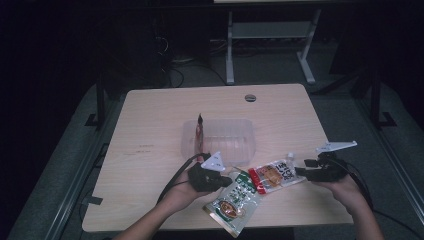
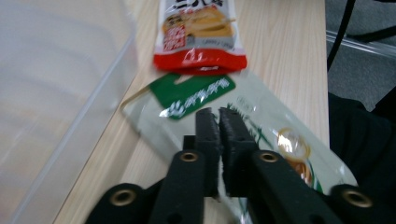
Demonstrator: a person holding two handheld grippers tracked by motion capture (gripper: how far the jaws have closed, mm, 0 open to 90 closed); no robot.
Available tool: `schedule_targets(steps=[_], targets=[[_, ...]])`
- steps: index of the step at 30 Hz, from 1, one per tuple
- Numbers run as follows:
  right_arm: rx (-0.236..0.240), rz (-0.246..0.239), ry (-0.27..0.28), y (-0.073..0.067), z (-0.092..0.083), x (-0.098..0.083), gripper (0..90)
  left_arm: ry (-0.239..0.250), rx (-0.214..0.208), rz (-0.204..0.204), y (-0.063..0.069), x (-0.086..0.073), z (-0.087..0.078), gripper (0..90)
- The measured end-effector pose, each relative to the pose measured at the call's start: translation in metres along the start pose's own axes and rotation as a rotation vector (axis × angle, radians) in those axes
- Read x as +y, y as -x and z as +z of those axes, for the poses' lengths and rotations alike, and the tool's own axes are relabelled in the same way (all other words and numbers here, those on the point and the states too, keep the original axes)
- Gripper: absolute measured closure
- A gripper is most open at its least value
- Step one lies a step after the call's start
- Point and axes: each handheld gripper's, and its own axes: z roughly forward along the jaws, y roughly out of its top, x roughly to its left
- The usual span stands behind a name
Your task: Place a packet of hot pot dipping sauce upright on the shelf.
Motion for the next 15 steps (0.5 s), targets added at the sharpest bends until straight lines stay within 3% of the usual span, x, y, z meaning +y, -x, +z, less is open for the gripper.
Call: schedule_targets(steps=[10, 15], targets=[[0.019, 0.035, -0.01, 0.007, 0.005, -0.004, 40.1, 0.01, -0.018, 0.02, -0.003, 0.031, 0.042, 89.5], [0.03, 0.043, -0.024, 0.009, 0.009, -0.005, 39.9, -0.024, -0.018, 0.043, -0.005, 0.038, 0.067, 89.5]])
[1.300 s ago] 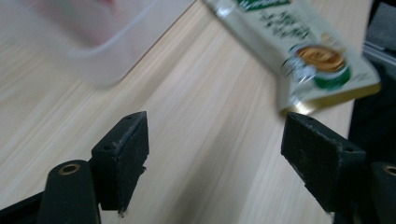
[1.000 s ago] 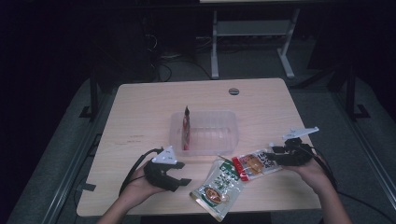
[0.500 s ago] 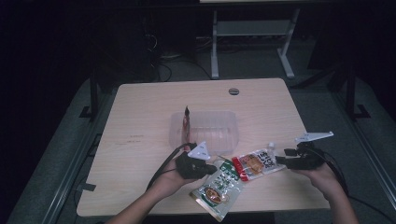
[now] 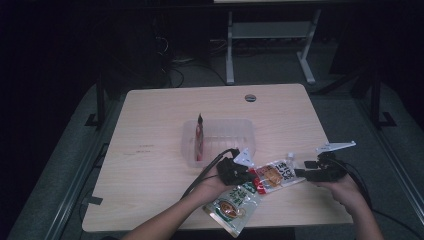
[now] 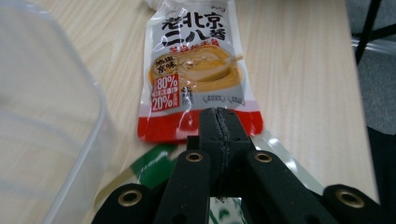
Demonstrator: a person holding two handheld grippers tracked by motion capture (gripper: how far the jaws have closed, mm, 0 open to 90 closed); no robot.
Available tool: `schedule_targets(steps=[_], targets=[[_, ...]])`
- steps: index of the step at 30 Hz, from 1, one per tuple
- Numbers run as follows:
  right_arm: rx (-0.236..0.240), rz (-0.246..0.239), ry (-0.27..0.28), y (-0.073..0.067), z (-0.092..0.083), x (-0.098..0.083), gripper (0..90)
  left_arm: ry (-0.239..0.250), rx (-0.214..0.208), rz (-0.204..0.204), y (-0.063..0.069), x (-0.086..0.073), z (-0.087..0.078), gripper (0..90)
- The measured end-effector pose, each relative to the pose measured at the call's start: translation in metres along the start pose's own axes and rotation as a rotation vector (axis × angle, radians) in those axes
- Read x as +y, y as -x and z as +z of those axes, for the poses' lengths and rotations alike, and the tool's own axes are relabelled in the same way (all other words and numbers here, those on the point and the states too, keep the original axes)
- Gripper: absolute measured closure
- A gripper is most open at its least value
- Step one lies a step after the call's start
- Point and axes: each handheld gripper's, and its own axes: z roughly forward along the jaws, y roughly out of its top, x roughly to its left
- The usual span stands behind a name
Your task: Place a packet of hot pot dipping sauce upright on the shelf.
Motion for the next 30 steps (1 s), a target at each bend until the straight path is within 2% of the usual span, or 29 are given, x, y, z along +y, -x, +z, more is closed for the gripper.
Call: schedule_targets(steps=[6, 9, 15, 20, 23, 30], targets=[[0.007, 0.003, -0.005, 0.003, 0.002, -0.001, 39.7, -0.01, 0.007, -0.019, -0.005, 0.0, 0.018, 89.4], [0.009, 0.006, -0.01, 0.004, 0.004, -0.001, 39.6, -0.022, 0.018, -0.014, -0.007, 0.0, 0.023, 89.4], [0.025, 0.004, -0.013, 0.005, 0.008, -0.001, 38.9, -0.043, 0.019, 0.0, -0.009, -0.001, 0.028, 89.6], [0.049, 0.034, -0.008, 0.006, 0.01, -0.002, 38.0, -0.102, 0.023, 0.042, -0.009, -0.004, 0.032, 89.8], [0.063, 0.043, -0.004, 0.009, 0.011, -0.002, 37.6, -0.084, 0.014, 0.015, -0.009, -0.004, 0.033, 89.8], [0.107, 0.084, -0.021, 0.017, 0.022, -0.003, 37.5, -0.088, 0.006, 0.015, -0.011, -0.005, 0.033, 89.8]])
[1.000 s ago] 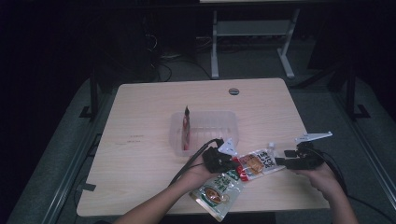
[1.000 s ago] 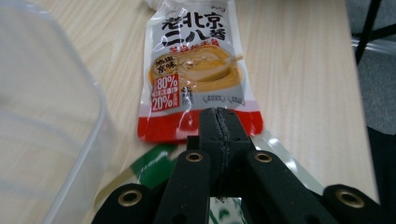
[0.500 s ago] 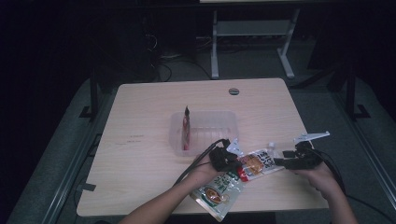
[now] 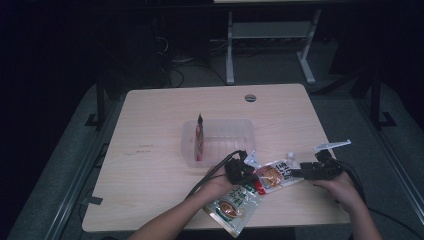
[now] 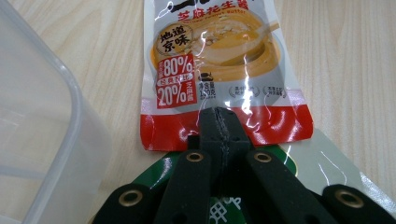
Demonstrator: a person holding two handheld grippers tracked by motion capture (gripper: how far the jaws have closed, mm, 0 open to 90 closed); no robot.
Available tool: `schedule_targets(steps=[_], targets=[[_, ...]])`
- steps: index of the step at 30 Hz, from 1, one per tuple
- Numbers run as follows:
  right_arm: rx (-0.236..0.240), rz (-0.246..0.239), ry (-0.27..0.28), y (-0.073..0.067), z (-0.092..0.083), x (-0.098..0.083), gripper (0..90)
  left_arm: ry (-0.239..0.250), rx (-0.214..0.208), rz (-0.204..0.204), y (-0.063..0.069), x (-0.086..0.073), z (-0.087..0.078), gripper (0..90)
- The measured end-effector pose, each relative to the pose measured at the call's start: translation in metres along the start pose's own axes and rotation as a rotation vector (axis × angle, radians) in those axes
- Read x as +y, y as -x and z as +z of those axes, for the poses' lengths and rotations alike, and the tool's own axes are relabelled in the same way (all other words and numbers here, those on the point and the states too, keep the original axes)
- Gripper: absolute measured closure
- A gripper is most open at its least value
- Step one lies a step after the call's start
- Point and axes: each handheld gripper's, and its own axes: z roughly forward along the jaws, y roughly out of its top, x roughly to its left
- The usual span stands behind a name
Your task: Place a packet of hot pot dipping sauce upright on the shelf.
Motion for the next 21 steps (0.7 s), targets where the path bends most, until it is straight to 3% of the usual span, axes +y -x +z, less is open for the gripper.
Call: schedule_targets(steps=[6, 21], targets=[[0.078, 0.024, -0.001, 0.0026, 0.0041, 0.0015, 41.1, 0.0, -0.001, 0.001, -0.0002, -0.0001, 0.0, 89.8], [0.201, 0.059, -0.036, 0.0085, 0.0098, 0.0032, 59.0, 0.005, -0.008, -0.014, -0.0008, -0.0001, 0.0004, 89.9]])
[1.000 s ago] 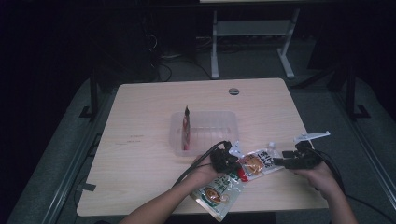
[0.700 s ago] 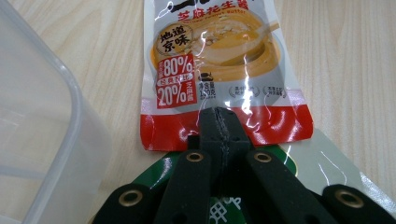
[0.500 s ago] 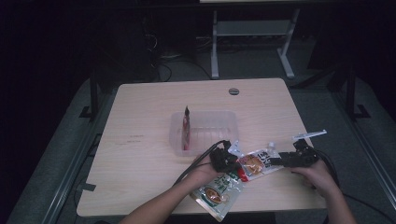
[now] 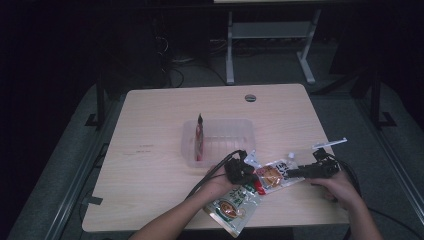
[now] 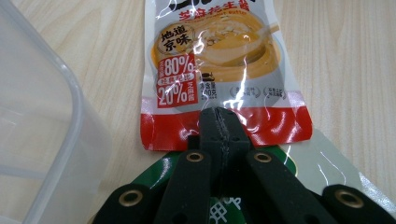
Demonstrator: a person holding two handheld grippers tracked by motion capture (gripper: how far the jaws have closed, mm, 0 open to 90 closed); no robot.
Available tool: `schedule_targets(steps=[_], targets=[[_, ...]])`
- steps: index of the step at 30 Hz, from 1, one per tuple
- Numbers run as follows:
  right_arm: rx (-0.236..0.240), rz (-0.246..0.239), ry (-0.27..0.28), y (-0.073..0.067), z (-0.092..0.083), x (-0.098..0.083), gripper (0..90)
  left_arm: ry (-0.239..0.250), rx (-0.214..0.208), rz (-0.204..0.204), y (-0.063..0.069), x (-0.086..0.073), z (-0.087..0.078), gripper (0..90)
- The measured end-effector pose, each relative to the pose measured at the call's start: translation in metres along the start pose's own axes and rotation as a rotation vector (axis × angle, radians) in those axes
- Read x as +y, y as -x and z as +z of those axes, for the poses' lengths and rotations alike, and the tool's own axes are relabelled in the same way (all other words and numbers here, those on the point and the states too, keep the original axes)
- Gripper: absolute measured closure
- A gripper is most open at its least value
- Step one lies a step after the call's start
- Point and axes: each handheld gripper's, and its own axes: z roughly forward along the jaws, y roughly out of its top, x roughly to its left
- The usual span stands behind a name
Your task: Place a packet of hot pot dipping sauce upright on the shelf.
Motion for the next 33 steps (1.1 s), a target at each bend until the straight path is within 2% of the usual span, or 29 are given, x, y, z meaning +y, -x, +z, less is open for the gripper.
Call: schedule_targets(steps=[3, 6, 11, 17, 20, 22, 26, 30, 33], targets=[[0.02, -0.026, -0.004, 0.0, -0.001, -0.001, 67.1, 0.001, -0.002, -0.002, 0.0, 0.0, 0.0, 89.9], [0.04, -0.042, 0.019, -0.002, -0.007, 0.0, 73.9, 0.001, -0.002, 0.001, 0.0, 0.0, 0.0, 89.9], [0.042, -0.099, 0.037, -0.008, -0.011, 0.003, 83.5, -0.007, -0.006, 0.005, -0.001, -0.001, -0.001, 89.9], [0.056, -0.146, 0.065, -0.015, -0.016, 0.006, 88.0, -0.008, -0.006, 0.009, -0.001, -0.001, -0.001, 89.9], [0.086, -0.161, 0.075, -0.017, -0.018, 0.006, 88.9, -0.005, -0.003, 0.01, -0.001, -0.001, -0.001, 89.9], [0.121, -0.163, 0.087, -0.02, -0.02, 0.007, 89.2, -0.007, -0.002, 0.016, -0.002, -0.001, -0.001, 89.9], [0.175, -0.189, 0.112, -0.027, -0.024, 0.01, 89.6, -0.004, -0.004, 0.005, -0.001, -0.001, -0.001, 89.9], [0.199, -0.209, 0.15, -0.033, -0.026, 0.012, 89.8, -0.008, 0.004, 0.006, 0.0, -0.001, -0.001, 89.9], [0.207, -0.236, 0.161, -0.041, -0.027, 0.015, 89.9, -0.001, -0.001, -0.012, -0.001, -0.001, -0.001, 89.8]])
